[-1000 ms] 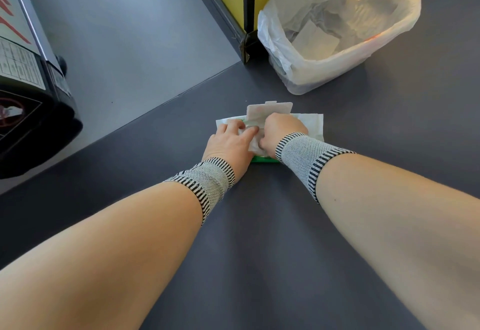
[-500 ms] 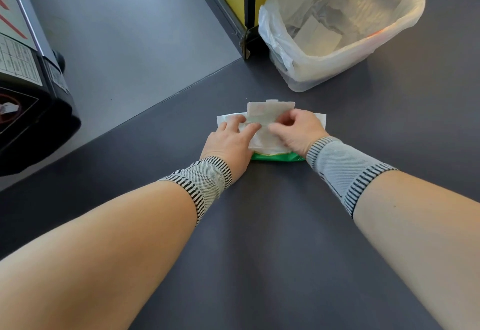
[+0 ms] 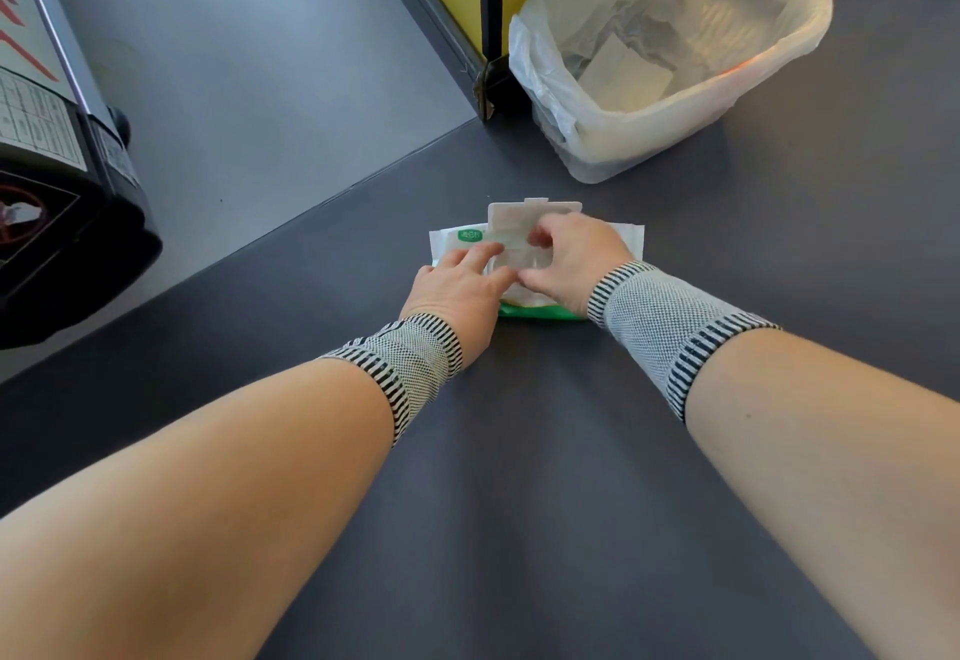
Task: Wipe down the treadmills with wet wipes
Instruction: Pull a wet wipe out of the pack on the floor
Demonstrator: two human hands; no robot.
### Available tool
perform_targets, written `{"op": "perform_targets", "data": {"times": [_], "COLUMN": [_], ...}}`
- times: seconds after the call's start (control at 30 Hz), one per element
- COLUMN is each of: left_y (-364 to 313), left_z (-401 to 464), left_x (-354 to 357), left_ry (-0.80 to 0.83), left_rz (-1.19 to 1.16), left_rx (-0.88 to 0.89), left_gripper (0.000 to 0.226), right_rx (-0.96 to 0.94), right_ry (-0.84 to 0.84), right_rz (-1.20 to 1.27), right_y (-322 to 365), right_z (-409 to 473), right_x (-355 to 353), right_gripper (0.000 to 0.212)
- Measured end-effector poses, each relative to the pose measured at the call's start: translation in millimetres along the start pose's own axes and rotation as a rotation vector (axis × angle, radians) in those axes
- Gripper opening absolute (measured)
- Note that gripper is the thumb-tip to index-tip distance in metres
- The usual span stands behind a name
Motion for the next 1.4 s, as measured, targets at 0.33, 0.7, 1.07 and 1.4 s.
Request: {"op": "perform_targets", "data": {"times": [0.33,0.7,1.07,1.4], "left_y": [-5.6,-10.6,-12.0,-20.0], "left_z": [2.2,4.0,5.8,-8.4], "left_x": [-0.6,-3.8,-9.9,-47.0], "left_ry": [0.078,0.082,0.178,-0.24], "left_rz": [0.064,0.056,-0.024,-0.104], "left_rx": [-0.009,-0.01,0.029,0.039], "left_gripper": [0.067,0.065,0.057,0.059], "right_rx": [0.205,0.429,0.208,0.41], "right_ry": [-0.268,-0.36,0.03,-0.301], "right_rz": [1.031,1.113,0.469,1.609], "right_y": [3.3,-24.0,-9.9,-22.8], "right_z": [-4.8,-11.8,-22.3,-33.9], "right_x": [-37.9,-61.4,-42.4,-57.3], "right_gripper": [0.014,0.008,0.016,0.046]}}
Point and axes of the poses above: each hand's wrist, its own z-axis towards the middle knuckle, its own x-axis out of the palm, y = z × x, the point moved 3 cm from there along z, towards the middle knuckle, and after that the axes turned 11 degrees about -z, right-handed, at the moved point
